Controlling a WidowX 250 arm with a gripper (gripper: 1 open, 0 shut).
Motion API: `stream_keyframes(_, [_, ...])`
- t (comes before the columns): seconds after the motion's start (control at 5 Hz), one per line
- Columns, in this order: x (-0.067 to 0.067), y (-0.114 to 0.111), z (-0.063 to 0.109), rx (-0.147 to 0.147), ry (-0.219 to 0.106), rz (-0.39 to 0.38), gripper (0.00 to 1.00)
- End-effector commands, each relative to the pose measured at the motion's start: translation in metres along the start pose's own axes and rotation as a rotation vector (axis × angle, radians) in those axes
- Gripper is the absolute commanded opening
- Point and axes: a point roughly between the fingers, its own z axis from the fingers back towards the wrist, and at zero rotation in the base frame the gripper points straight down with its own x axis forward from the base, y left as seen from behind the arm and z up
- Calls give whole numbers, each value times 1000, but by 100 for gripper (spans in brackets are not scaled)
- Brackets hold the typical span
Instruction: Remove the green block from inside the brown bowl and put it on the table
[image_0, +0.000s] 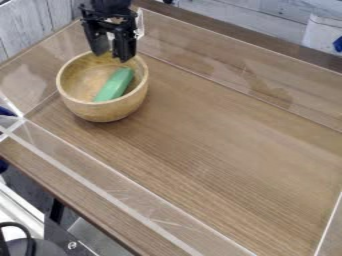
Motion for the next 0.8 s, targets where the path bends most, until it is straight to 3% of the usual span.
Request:
stream_keyframes(0.0, [4, 7, 11, 39, -39, 11, 100])
stream_keyframes(0.6, [7, 13, -20, 35, 18, 28, 100])
